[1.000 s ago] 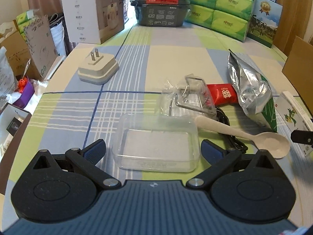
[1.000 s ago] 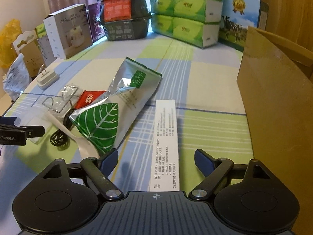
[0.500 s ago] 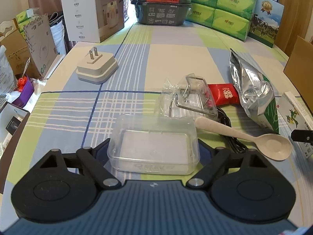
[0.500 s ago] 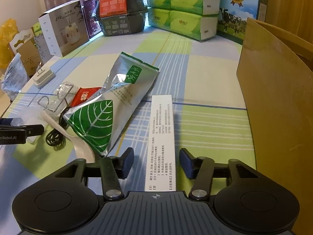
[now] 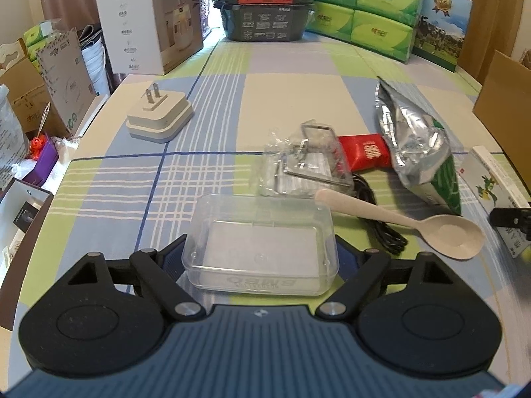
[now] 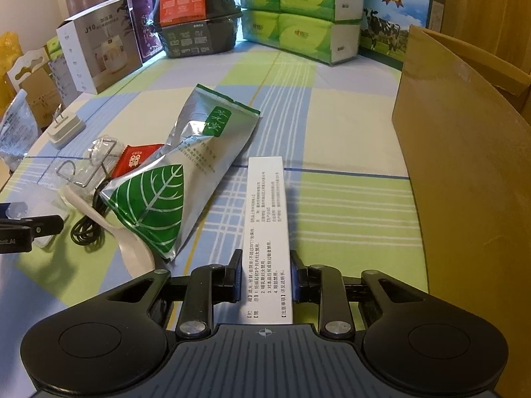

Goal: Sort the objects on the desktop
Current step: 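Grasp the clear plastic container with the left tool while the right grasps the narrow white box, then carry the container and narrow white box over the cardboard box, then open both tools to drop the container and box into the cardboard box, then move both open tools back over the remaining table items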

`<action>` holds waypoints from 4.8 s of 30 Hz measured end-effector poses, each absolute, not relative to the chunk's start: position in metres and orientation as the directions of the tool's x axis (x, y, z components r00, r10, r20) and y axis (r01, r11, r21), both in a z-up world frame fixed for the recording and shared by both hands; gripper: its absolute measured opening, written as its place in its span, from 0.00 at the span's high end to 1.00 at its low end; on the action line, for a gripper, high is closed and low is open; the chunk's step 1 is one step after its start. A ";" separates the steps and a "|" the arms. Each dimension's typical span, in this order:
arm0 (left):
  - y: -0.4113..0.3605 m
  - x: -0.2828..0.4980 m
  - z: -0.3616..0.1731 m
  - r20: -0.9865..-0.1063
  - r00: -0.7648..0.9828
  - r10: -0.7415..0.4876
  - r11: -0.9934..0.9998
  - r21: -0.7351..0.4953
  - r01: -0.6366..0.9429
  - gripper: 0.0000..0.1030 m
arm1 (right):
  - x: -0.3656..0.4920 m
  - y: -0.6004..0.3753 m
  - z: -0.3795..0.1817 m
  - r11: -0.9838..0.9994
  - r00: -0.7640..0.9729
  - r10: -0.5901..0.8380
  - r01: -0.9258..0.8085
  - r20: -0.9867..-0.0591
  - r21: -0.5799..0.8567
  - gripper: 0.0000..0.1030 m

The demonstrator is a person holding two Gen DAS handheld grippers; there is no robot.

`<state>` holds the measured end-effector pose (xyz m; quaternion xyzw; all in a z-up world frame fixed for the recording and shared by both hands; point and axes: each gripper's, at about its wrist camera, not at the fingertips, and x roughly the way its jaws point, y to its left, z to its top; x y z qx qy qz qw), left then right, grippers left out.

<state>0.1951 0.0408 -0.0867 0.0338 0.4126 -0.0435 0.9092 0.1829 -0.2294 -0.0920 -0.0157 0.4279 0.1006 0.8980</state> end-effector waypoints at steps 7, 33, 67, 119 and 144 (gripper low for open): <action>0.032 0.182 -0.068 -0.740 0.669 -0.067 0.994 0.011 0.112 0.19 | 0.170 -0.227 -0.083 0.981 0.642 0.168 -0.186 -0.749 0.060 0.77; -0.005 0.101 -0.055 -0.722 0.671 -0.166 0.977 -0.031 0.209 0.19 | 0.110 -0.231 -0.075 0.977 0.600 0.207 -0.167 -0.772 0.133 0.73; -0.141 0.070 0.042 -0.619 0.693 -0.370 0.892 -0.029 0.451 0.19 | 0.053 -0.344 0.065 0.988 0.800 0.127 -0.051 -0.587 0.145 0.78; -0.141 0.109 0.069 -0.624 0.716 -0.313 0.929 -0.045 0.366 0.13 | 0.104 -0.436 0.097 0.983 0.832 0.094 0.009 -0.547 0.182 0.45; 0.041 0.056 0.102 -0.596 0.803 0.005 1.000 0.014 0.004 0.02 | 0.051 -0.299 0.123 0.944 0.812 0.327 -0.254 -0.483 0.211 0.02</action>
